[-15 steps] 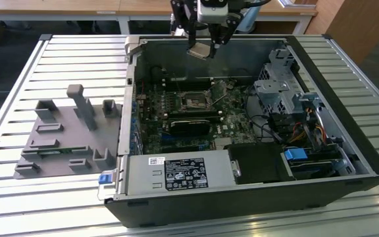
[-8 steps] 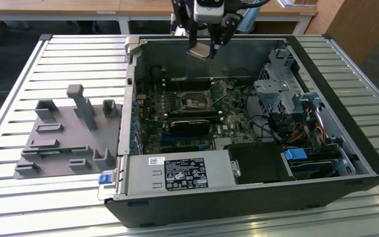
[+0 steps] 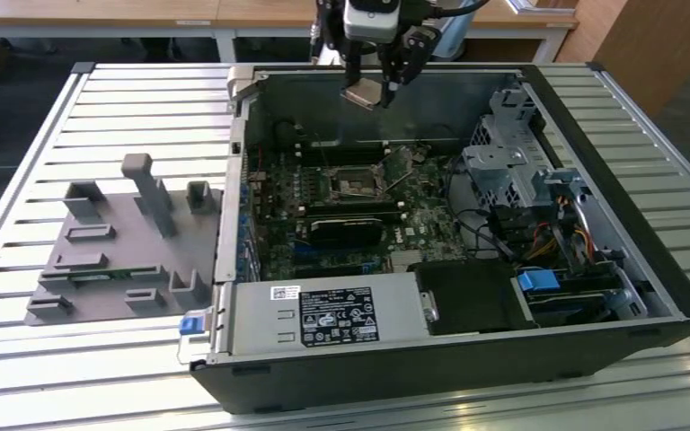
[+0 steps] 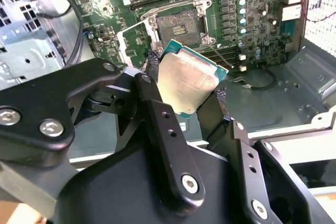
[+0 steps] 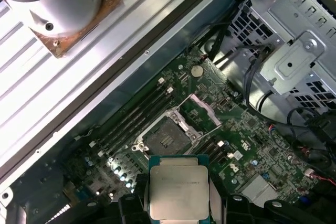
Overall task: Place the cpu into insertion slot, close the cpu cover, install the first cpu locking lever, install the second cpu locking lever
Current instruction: 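Place the cpu into insertion slot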
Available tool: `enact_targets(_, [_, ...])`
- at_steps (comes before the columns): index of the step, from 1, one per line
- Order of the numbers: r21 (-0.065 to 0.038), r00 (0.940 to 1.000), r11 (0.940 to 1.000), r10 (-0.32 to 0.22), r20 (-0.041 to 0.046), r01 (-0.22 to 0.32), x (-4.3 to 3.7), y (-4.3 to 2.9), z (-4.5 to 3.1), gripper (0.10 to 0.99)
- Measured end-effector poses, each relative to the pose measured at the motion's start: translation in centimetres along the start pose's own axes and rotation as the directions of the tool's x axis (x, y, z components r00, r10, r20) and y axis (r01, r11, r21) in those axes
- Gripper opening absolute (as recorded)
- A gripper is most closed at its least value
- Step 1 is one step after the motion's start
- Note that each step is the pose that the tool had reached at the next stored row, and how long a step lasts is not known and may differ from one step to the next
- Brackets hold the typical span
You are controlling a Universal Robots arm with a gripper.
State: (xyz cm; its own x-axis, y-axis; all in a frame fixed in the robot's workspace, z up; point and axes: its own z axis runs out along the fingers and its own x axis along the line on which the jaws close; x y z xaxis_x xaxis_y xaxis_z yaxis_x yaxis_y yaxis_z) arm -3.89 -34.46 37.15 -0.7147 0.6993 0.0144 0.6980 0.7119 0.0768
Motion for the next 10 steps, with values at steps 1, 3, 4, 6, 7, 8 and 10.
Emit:
enact_targets(1, [0.0,0.9999,0.9999,0.01,0.0008,-0.01,0.0,0.0,0.0,0.541])
enact_targets(3, [0.0,0.9996,0.9996,0.03,0.0023,-0.03,0.0,0.0,0.01,0.541])
enact_targets(4, [-0.001,0.9992,0.9992,0.039,0.0031,-0.039,0.0,0.0,0.02,0.541])
enact_targets(6, [-0.001,0.9982,0.9982,0.059,0.0047,-0.059,0.0,0.0,0.03,0.541])
enact_targets(7, [-0.001,0.9976,0.9976,0.069,0.0055,-0.069,0.0,-0.01,0.03,0.541])
enact_targets(8, [-0.001,0.9969,0.9969,0.079,0.0062,-0.079,0.0,-0.01,0.04,0.541])
enact_targets(10, [-0.002,0.9952,0.9952,0.098,0.0077,-0.098,0.0,-0.01,0.06,0.541])
